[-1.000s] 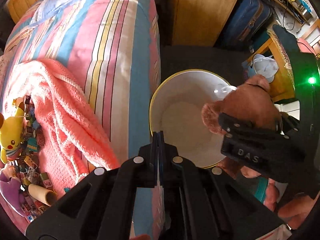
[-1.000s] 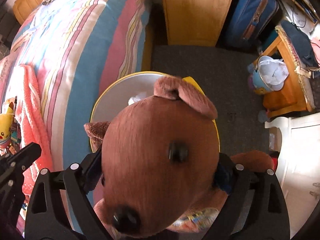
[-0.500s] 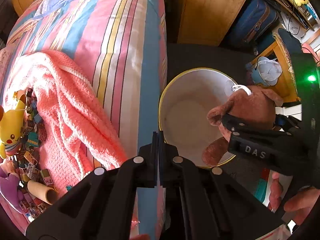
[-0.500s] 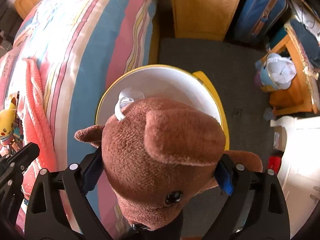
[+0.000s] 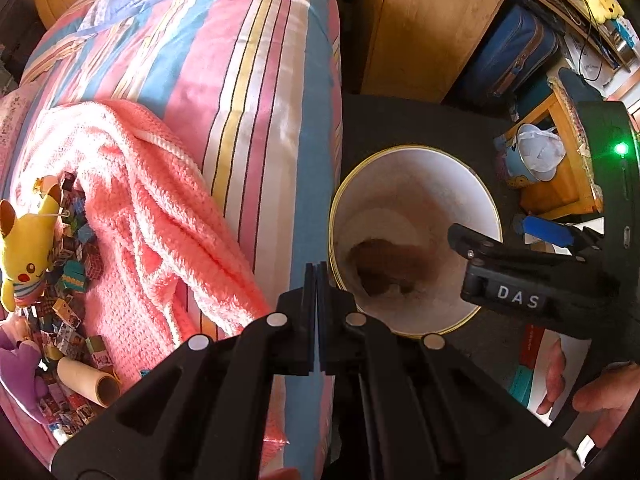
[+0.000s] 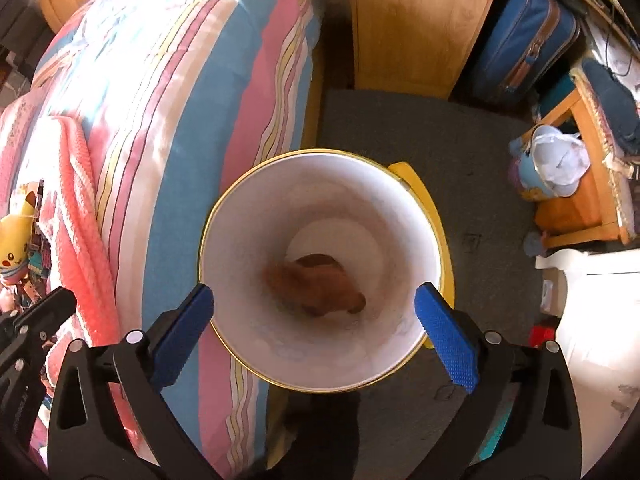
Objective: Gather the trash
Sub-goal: 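Move the right gripper back over the toy pile on the bed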
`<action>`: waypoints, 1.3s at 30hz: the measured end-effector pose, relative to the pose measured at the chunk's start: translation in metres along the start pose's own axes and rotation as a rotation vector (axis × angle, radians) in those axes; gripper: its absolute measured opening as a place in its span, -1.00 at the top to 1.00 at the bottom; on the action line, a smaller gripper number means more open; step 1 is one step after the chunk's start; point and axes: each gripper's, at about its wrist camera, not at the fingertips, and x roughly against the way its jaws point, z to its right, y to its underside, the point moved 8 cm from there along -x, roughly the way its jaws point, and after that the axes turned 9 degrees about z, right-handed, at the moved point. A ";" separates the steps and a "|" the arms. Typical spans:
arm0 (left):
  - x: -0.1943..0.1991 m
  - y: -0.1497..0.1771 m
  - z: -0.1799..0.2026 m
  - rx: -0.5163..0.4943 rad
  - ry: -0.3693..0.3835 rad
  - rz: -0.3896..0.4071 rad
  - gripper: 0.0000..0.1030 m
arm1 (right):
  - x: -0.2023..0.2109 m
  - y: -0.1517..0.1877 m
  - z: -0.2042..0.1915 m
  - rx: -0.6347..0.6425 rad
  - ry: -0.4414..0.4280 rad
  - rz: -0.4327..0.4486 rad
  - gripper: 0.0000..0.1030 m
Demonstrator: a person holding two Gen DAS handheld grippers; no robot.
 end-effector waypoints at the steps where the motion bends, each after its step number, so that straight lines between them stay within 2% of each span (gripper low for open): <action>1: 0.001 0.000 -0.003 0.008 -0.003 0.003 0.97 | 0.003 0.000 0.000 0.005 0.003 0.001 -0.92; 4: 0.008 0.004 -0.015 0.042 -0.018 0.015 0.97 | 0.010 -0.002 -0.006 0.034 0.007 0.005 -0.92; 9: 0.033 0.019 -0.063 0.158 -0.079 0.059 0.97 | 0.034 -0.011 -0.048 0.202 -0.008 0.058 -0.92; 13: 0.060 0.046 -0.119 0.302 -0.166 0.093 0.97 | 0.049 -0.013 -0.112 0.367 -0.073 0.093 -0.92; 18: 0.105 0.112 -0.200 0.543 -0.319 0.108 0.97 | 0.068 0.009 -0.230 0.630 -0.219 0.133 -0.92; 21: 0.135 0.167 -0.241 0.695 -0.420 0.101 0.97 | 0.083 0.044 -0.304 0.801 -0.340 0.138 -0.92; 24: 0.162 0.231 -0.271 0.856 -0.514 0.087 0.97 | 0.102 0.096 -0.374 0.965 -0.468 0.127 -0.92; 26: 0.182 0.281 -0.286 0.977 -0.586 0.068 0.97 | 0.114 0.131 -0.410 1.052 -0.538 0.113 -0.92; 29: 0.206 0.337 -0.298 1.108 -0.660 0.047 0.97 | 0.133 0.187 -0.455 1.166 -0.629 0.091 -0.92; 31: 0.224 0.381 -0.305 1.202 -0.723 0.036 0.97 | 0.144 0.221 -0.475 1.226 -0.677 0.081 -0.92; 35: 0.246 0.459 -0.313 1.347 -0.796 0.008 0.97 | 0.165 0.285 -0.505 1.329 -0.738 0.071 -0.92; 39: 0.251 0.514 -0.316 1.403 -0.820 -0.023 0.97 | 0.170 0.333 -0.517 1.390 -0.741 0.068 -0.92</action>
